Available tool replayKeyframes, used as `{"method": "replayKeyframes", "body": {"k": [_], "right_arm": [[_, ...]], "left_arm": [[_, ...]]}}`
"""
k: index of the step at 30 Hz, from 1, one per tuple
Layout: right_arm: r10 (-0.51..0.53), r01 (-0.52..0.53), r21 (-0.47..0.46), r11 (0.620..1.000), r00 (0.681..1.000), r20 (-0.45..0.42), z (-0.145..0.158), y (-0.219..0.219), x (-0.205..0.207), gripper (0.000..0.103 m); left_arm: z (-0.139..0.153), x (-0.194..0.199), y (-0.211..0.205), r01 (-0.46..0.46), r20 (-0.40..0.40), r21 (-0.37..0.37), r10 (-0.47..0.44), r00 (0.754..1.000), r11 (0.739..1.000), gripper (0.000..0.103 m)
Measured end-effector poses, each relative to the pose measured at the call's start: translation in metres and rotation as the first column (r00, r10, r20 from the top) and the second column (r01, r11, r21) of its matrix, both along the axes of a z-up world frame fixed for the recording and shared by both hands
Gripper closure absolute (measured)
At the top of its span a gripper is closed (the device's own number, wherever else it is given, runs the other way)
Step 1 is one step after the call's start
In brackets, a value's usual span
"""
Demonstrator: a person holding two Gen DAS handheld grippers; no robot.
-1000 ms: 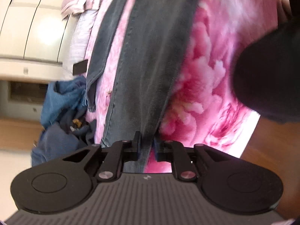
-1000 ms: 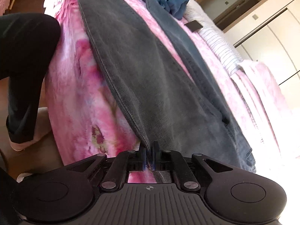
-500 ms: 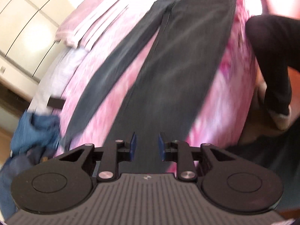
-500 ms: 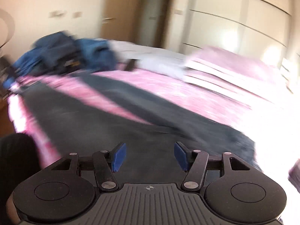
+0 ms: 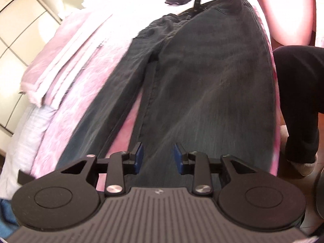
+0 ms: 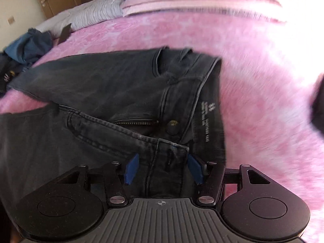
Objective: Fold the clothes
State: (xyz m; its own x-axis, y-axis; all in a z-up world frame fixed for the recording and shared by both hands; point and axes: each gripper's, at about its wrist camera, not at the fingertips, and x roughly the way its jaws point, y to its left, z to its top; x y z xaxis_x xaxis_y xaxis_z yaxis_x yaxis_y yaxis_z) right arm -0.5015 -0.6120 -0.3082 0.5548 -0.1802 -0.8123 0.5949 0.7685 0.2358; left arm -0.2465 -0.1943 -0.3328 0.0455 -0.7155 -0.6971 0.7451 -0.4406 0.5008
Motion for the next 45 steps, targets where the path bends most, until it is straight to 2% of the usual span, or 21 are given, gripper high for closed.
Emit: {"method": "replayKeyframes", "body": {"k": [3,4,6,8,12,16,18,19,21,23,25,29,32,33,34,35,36,38,41,43,45], "right_arm": [[0.002,-0.004,0.034,0.999,0.999,0.048,-0.003,-0.006,-0.009,0.048],[-0.002,0.001,0.016,1.0,0.999,0.046,-0.001,-0.002,-0.011,0.073],[-0.01,0.011,-0.028,1.0,0.999,0.038,0.003,0.006,-0.014,0.088],[-0.017,0.026,-0.105,0.994,0.996,0.083,0.023,0.016,-0.019,0.091],[-0.013,0.06,-0.224,0.973,0.979,0.205,0.065,0.021,-0.025,0.092],[0.0,0.019,-0.199,0.98,0.996,0.095,0.038,-0.007,-0.002,0.091],[-0.001,0.012,-0.177,0.984,0.998,0.061,0.025,-0.018,0.003,0.083],[-0.008,0.018,-0.163,0.986,0.998,0.062,0.019,-0.021,0.001,0.079],[-0.018,0.029,-0.15,0.988,0.997,0.073,0.012,-0.024,-0.004,0.077],[-0.023,0.037,-0.185,0.982,0.997,0.078,0.015,-0.022,-0.013,0.063],[-0.022,0.038,-0.202,0.979,0.997,0.079,0.012,-0.025,-0.012,0.06],[0.031,-0.015,-0.136,0.991,0.993,0.116,0.005,-0.041,-0.005,0.058],[0.046,-0.038,-0.049,0.998,0.984,0.173,-0.007,-0.06,-0.003,0.051],[0.038,-0.035,-0.021,0.999,0.98,0.198,-0.01,-0.065,-0.006,0.051],[0.029,-0.031,0.006,0.999,0.975,0.221,-0.012,-0.068,-0.009,0.056],[0.021,-0.031,0.035,0.999,0.97,0.241,-0.012,-0.069,-0.012,0.08],[0.013,-0.031,0.065,0.997,0.966,0.259,-0.011,-0.07,-0.015,0.082],[0.013,-0.018,0.014,1.0,0.966,0.256,0.006,-0.06,-0.018,0.09],[0.033,-0.018,-0.056,0.998,0.96,0.278,0.045,-0.056,-0.028,0.09],[0.036,-0.022,-0.066,0.998,0.976,0.213,0.052,-0.058,-0.026,0.09],[0.02,-0.019,-0.012,1.0,0.993,0.112,0.032,-0.062,-0.015,0.09]], "left_arm": [[-0.01,-0.006,-0.011,0.018,0.003,0.018,-0.018,1.0,1.0,0.074],[-0.011,-0.007,-0.012,0.021,0.003,0.019,-0.021,1.0,1.0,0.074],[-0.01,-0.008,-0.012,0.021,0.0,0.013,-0.021,1.0,1.0,0.073],[-0.008,-0.008,-0.013,0.016,0.002,0.004,-0.016,1.0,1.0,0.073],[-0.007,-0.005,-0.017,-0.005,0.006,-0.005,0.005,1.0,1.0,0.073],[-0.008,-0.008,-0.026,-0.006,-0.007,-0.008,0.006,1.0,1.0,0.073],[-0.008,-0.01,-0.027,-0.004,-0.014,-0.01,0.003,1.0,1.0,0.073],[-0.008,-0.011,-0.027,-0.003,-0.019,-0.01,0.003,1.0,1.0,0.073],[-0.009,-0.011,-0.027,-0.003,-0.029,-0.004,0.003,1.0,1.0,0.073],[-0.012,-0.009,-0.031,-0.003,-0.033,0.003,0.003,0.999,1.0,0.072],[-0.015,-0.008,-0.034,-0.002,-0.037,0.01,0.003,0.999,1.0,0.071],[-0.015,-0.007,-0.037,-0.019,-0.05,0.005,0.019,0.999,1.0,0.068],[-0.015,-0.008,-0.037,-0.03,-0.054,-0.001,0.03,0.998,1.0,0.067],[-0.015,-0.008,-0.036,-0.032,-0.054,-0.003,0.032,0.998,0.999,0.067],[-0.015,-0.009,-0.035,-0.033,-0.053,-0.005,0.033,0.998,0.999,0.066],[-0.015,-0.009,-0.035,-0.035,-0.053,-0.007,0.035,0.998,0.999,0.066],[-0.014,-0.01,-0.036,-0.037,-0.054,-0.01,0.036,0.998,0.999,0.066],[-0.011,-0.012,-0.038,-0.035,-0.065,-0.021,0.034,0.997,0.999,0.066],[-0.01,-0.018,-0.045,-0.015,-0.068,-0.028,0.013,0.998,0.999,0.067],[-0.01,-0.024,-0.047,0.004,-0.063,-0.032,-0.006,0.998,0.999,0.067],[-0.01,-0.027,-0.047,0.007,-0.068,-0.035,-0.01,0.998,0.999,0.067]]}}
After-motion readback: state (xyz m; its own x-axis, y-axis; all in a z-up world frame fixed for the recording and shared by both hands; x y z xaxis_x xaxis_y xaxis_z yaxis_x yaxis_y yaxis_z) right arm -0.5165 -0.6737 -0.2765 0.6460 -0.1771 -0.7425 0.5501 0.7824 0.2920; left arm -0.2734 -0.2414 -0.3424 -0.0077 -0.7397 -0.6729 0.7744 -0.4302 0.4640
